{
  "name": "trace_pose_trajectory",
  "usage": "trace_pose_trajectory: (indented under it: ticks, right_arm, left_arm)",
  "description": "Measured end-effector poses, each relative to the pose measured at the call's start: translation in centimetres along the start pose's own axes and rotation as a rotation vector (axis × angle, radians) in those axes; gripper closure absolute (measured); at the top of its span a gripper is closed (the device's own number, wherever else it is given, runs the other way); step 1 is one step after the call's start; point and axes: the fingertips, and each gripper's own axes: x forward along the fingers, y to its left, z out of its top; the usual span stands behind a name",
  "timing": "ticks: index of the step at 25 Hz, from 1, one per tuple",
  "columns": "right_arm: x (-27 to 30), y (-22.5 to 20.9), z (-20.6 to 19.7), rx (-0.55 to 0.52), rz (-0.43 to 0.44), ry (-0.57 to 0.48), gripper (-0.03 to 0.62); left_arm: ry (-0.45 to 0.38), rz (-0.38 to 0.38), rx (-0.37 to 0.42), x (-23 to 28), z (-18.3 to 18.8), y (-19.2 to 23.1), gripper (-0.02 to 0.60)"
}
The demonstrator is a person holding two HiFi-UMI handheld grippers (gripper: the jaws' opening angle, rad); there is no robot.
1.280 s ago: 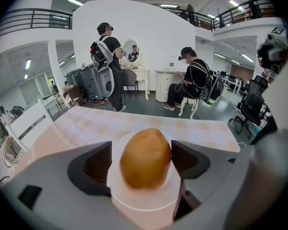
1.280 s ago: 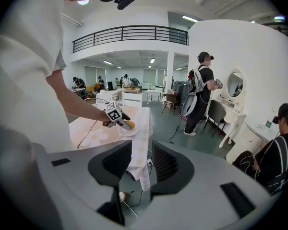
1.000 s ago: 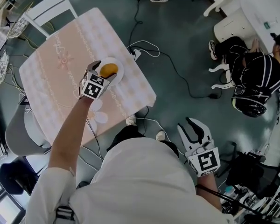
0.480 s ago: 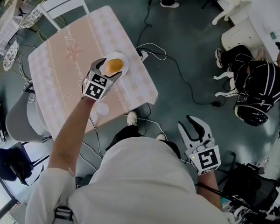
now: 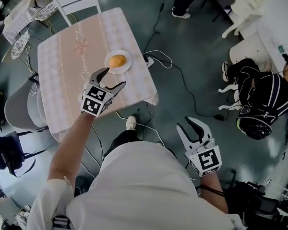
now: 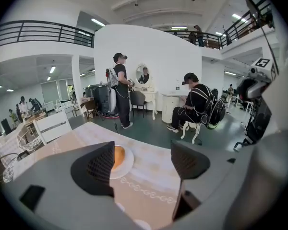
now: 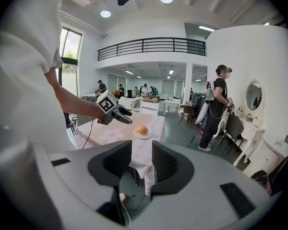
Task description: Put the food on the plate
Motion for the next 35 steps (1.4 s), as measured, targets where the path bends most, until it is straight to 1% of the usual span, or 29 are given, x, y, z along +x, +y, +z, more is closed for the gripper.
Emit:
trace_pose_trajectory:
  ticks: [2, 3, 5, 7, 8, 10, 11, 13, 16, 20, 23, 27, 31, 35]
  right_arm:
    - [-0.7, 0.3, -0.2, -0.014, 0.026, -0.014, 0.453]
    - [-1.1, 0.5, -0.3, -0.02, 0.041, -0.022, 0.454]
    - [-2.1, 1.0, -0.8, -0.03, 0.07, -0.033, 0.459]
    - [-3.2, 1.4, -1.5, -0.046, 0.098, -0.042, 0.471]
    - [-3.9, 1.7, -1.9, -0.052, 0.111, -0.044, 0.478]
    - [-5.2, 2.3, -3.1, -0.058, 0.136, -0.047, 0.502]
    - [-5.9, 2.6, -3.7, -0.061, 0.15, -0.052, 0.515]
    - [-7.3, 3.2, -4.8, -0.069, 0.184, -0.064, 0.537]
    - [-9.5, 4.1, -6.2, -0.079, 0.226, -0.069, 0.557]
    - [-12.0, 5.9, -7.7, -0.104, 0.3, -0.054, 0.57]
    - [-13.4, 7.3, -7.8, -0.148, 0.353, -0.064, 0.576]
    - [-14.8, 8.8, -8.3, -0.136, 0.385, -0.081, 0.58]
    - [-15.4, 10.1, -8.2, -0.172, 0.394, -0.08, 0.582]
    - [-15.9, 11.0, -8.1, -0.181, 0.396, -0.099, 0.582]
  left_arm:
    - [-0.027, -0.002, -0.029, -2.0, 0.6, -2.4, 0.206]
    - [-0.044, -0.006, -0.047, -3.0, 0.8, -3.7, 0.237]
    - [-0.081, -0.01, -0.082, -5.1, 1.3, -6.4, 0.338]
    - [-0.11, -0.001, -0.096, -7.0, 1.8, -9.3, 0.454]
    - [-0.118, 0.002, -0.095, -7.8, 1.9, -10.9, 0.5]
    - [-0.12, 0.011, -0.086, -9.3, 1.9, -14.2, 0.555]
    - [-0.117, 0.017, -0.084, -10.0, 1.8, -15.9, 0.571]
    - [-0.125, 0.025, -0.102, -11.6, 1.8, -19.1, 0.572]
    - [-0.155, 0.015, -0.145, -13.8, 2.4, -24.2, 0.572]
    - [-0.192, -0.032, -0.175, -16.4, 2.9, -30.8, 0.572]
    - [-0.208, -0.054, -0.191, -17.9, 2.9, -34.4, 0.572]
    - [-0.216, -0.065, -0.204, -19.0, 2.7, -37.1, 0.572]
    - [-0.226, -0.047, -0.199, -20.4, 2.9, -37.8, 0.572]
    - [-0.235, -0.059, -0.211, -21.1, 2.6, -38.6, 0.572]
